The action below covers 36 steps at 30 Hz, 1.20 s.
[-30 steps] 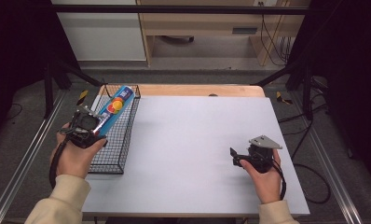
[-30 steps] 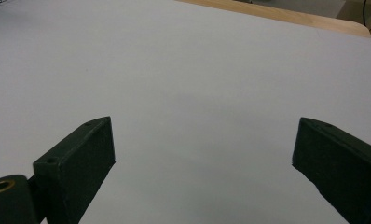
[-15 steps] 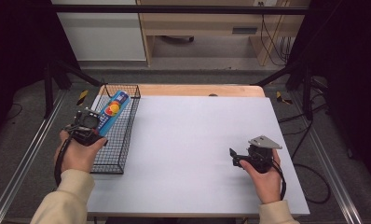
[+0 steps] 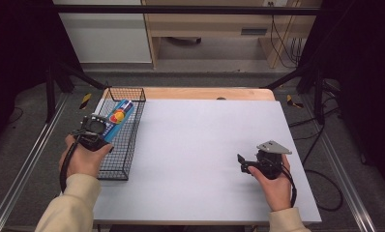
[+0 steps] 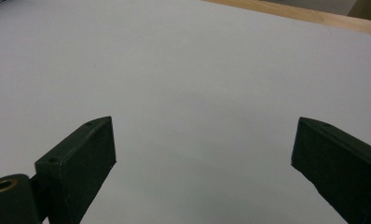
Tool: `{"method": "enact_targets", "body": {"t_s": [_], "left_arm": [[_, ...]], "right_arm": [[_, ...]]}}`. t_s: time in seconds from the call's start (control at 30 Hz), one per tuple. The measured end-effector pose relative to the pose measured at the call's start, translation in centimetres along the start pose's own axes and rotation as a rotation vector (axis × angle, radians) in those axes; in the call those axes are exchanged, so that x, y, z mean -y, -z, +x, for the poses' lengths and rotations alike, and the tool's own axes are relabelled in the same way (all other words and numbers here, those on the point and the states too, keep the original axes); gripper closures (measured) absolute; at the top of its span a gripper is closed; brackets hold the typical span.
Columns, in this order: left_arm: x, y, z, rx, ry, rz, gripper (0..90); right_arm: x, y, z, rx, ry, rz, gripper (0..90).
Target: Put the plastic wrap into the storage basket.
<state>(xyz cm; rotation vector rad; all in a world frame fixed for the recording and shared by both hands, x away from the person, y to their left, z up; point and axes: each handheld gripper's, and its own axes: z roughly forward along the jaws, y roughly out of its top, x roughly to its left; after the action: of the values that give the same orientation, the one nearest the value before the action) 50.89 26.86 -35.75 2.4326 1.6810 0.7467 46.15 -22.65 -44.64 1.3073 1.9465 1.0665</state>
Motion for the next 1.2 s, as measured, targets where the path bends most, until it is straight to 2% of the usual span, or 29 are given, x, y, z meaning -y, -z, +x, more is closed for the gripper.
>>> {"method": "enact_targets", "body": {"t_s": [0.1,0.13,0.23,0.33,0.73,0.8,1.2], "left_arm": [[0.0,-0.2,0.0,-0.002,-0.003,0.011,31.4],[-0.1,-0.4,-0.2,-0.02,-0.017,0.029,31.4],[-0.2,-0.7,-0.3,-0.012,-0.017,0.04,31.4],[-0.3,-1.2,-0.7,-0.012,-0.038,0.076,31.4],[-0.5,-2.0,-1.3,0.011,-0.049,0.098,31.3],[-0.5,-2.1,-1.4,0.005,-0.062,0.11,31.2],[-0.7,-2.1,-1.5,0.008,-0.066,0.111,31.0]], "right_arm": [[0.0,0.0,0.0,0.0,-0.002,0.001,6.5],[0.0,0.0,0.0,-0.004,-0.002,0.003,6.5],[0.0,-0.1,0.1,-0.004,0.002,0.005,6.5],[0.0,-0.1,0.1,-0.004,0.002,0.007,6.6],[0.0,-0.1,0.2,-0.01,0.01,0.01,6.6],[0.0,-0.1,0.2,-0.009,0.011,0.01,6.6],[0.1,-0.2,0.3,-0.008,0.016,0.019,6.6]]}}
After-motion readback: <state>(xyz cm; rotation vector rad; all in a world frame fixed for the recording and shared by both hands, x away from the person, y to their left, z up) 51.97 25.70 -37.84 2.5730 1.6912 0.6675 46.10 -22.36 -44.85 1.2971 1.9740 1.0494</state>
